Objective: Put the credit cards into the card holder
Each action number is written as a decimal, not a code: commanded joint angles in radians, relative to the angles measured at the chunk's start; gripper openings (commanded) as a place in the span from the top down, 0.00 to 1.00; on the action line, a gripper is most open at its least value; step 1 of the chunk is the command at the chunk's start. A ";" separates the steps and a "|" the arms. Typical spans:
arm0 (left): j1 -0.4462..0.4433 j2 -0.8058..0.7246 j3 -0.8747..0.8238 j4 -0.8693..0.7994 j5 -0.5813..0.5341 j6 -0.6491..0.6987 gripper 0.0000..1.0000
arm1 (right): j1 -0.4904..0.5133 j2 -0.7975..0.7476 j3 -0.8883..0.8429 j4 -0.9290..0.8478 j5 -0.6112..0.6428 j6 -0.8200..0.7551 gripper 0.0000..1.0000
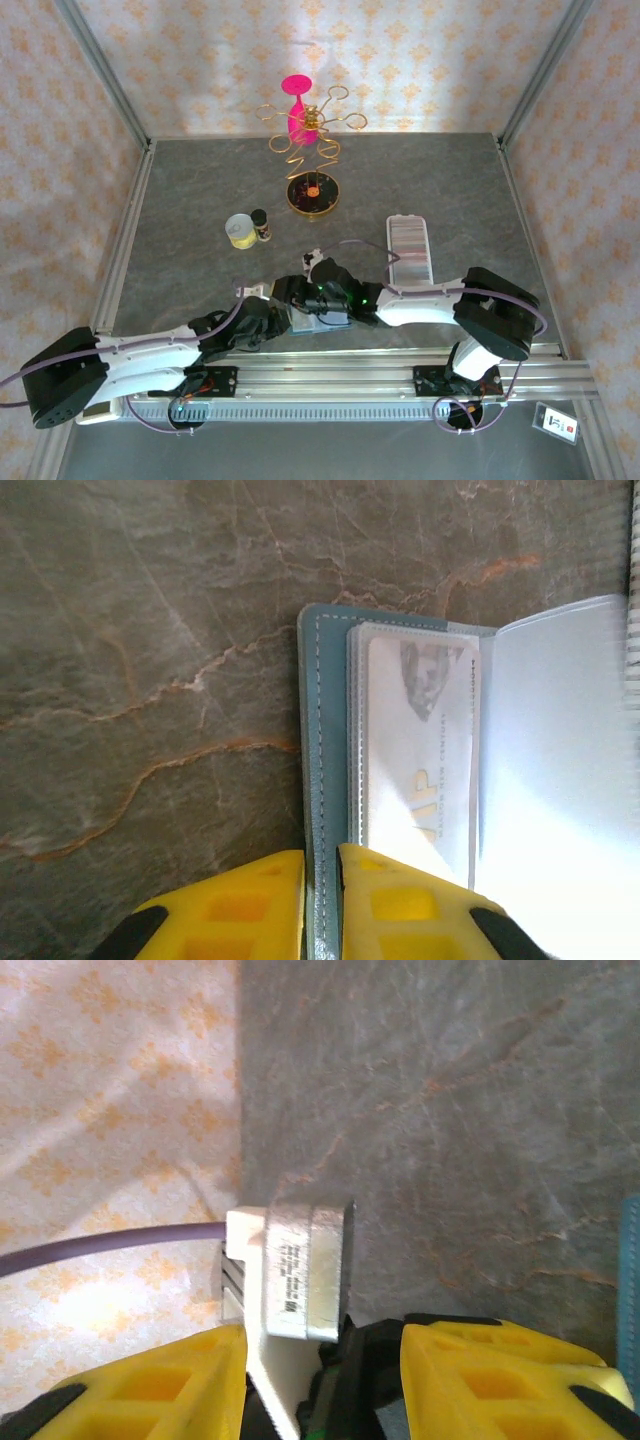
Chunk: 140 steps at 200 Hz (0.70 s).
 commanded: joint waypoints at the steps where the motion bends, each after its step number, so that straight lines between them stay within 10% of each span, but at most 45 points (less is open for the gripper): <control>1: 0.004 -0.034 -0.010 -0.065 -0.046 -0.006 0.82 | 0.005 -0.088 0.060 -0.047 0.079 -0.064 0.56; 49: 0.004 -0.088 0.025 -0.158 -0.103 0.004 0.82 | -0.072 -0.303 0.151 -0.444 0.223 -0.433 0.53; 104: 0.004 -0.090 0.139 -0.220 -0.089 0.092 0.74 | -0.125 -0.606 0.160 -0.999 0.365 -1.647 0.35; 140: 0.003 -0.047 0.167 -0.114 0.033 0.133 0.72 | -0.346 -0.753 0.104 -1.234 0.373 -2.047 0.27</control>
